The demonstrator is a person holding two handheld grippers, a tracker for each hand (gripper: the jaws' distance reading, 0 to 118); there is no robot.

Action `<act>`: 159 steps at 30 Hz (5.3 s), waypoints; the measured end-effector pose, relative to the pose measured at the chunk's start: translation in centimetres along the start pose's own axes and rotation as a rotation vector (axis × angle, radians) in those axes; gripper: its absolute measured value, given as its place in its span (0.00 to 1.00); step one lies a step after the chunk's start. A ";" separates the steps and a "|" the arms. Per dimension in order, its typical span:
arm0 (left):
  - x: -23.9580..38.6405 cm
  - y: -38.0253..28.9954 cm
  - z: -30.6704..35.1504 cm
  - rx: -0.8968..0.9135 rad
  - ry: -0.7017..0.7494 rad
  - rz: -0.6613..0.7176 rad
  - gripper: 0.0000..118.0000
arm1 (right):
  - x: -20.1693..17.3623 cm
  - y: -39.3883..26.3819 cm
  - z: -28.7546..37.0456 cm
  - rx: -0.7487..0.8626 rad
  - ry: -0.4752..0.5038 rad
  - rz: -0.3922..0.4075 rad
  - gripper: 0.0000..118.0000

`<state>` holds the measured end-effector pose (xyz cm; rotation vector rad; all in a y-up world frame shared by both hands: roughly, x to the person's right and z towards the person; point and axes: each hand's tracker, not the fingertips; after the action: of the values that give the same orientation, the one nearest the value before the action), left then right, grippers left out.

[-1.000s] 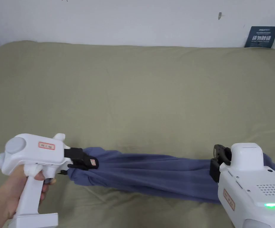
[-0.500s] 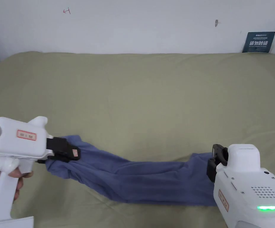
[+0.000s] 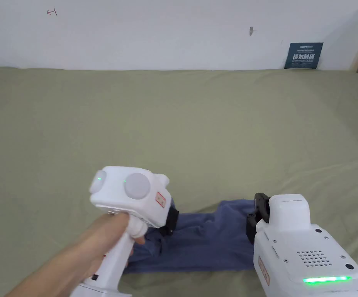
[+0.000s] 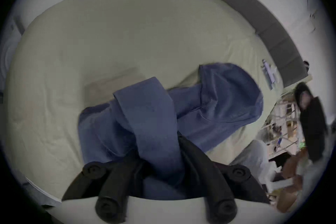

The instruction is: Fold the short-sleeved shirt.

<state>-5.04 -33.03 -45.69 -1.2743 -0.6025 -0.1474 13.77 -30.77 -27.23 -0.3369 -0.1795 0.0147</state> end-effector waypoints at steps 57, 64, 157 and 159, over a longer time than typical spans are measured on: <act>-15.0 -6.9 -0.1 0.181 -0.553 0.464 0.91 | -1.5 -0.4 -2.1 -0.056 0.048 0.016 0.00; -14.2 -6.2 -4.0 0.189 -0.552 0.524 0.12 | -0.4 0.3 -1.6 -0.010 0.008 0.001 0.00; -17.3 -7.7 -0.3 0.179 -0.570 0.371 0.96 | 2.5 -9.4 -22.9 -0.917 0.992 -0.901 0.00; -17.2 -7.2 -1.9 0.156 -0.646 0.388 1.00 | 2.5 -9.5 -22.6 -0.912 1.002 -0.897 0.00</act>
<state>-21.86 -40.82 -48.45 -1.2560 -0.8775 0.6442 20.10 -47.03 -44.67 -1.0964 0.6995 -1.1354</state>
